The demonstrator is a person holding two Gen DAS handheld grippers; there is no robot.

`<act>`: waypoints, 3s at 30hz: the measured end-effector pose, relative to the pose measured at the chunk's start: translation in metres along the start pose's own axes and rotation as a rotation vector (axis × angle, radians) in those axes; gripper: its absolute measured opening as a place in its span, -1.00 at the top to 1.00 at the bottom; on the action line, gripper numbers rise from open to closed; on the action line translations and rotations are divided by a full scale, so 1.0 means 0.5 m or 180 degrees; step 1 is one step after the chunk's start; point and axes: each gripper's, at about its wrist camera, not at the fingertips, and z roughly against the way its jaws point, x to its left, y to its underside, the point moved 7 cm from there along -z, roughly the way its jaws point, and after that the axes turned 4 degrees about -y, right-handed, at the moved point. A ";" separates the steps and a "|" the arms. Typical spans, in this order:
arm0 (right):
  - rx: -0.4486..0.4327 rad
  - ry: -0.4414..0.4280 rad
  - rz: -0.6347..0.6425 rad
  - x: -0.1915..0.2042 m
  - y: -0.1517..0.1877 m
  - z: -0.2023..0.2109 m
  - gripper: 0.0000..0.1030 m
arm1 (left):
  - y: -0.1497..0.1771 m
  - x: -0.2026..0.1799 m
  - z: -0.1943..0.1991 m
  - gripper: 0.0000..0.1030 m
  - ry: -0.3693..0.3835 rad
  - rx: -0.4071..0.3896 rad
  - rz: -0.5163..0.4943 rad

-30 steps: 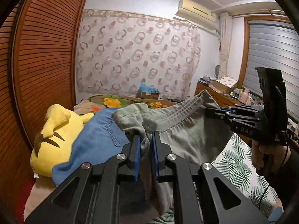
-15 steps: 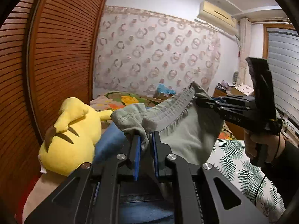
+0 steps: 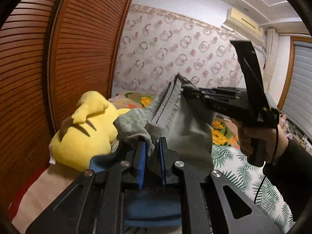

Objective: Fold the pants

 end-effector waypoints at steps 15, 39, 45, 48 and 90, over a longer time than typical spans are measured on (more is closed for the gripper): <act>0.0162 0.0046 -0.0289 -0.029 -0.007 -0.023 0.32 | 0.043 0.017 -0.031 0.43 -0.0160 0.0257 -0.0008; 0.0411 0.0123 -0.0811 -0.096 0.068 -0.004 0.16 | 0.052 0.003 -0.022 -0.48 -0.0186 0.0409 -0.0278; 0.0291 0.0156 -0.0924 -0.060 0.087 0.073 0.16 | 0.062 -0.024 0.003 -0.53 -0.0096 0.0426 -0.0380; 0.0264 0.0185 -0.0939 -0.038 0.102 0.108 0.16 | 0.072 -0.044 0.019 -0.55 -0.0057 0.0419 -0.0458; 0.0090 0.1297 -0.1673 0.255 0.314 0.634 -0.50 | 0.182 -0.322 0.211 -0.67 0.0572 0.0450 -0.1050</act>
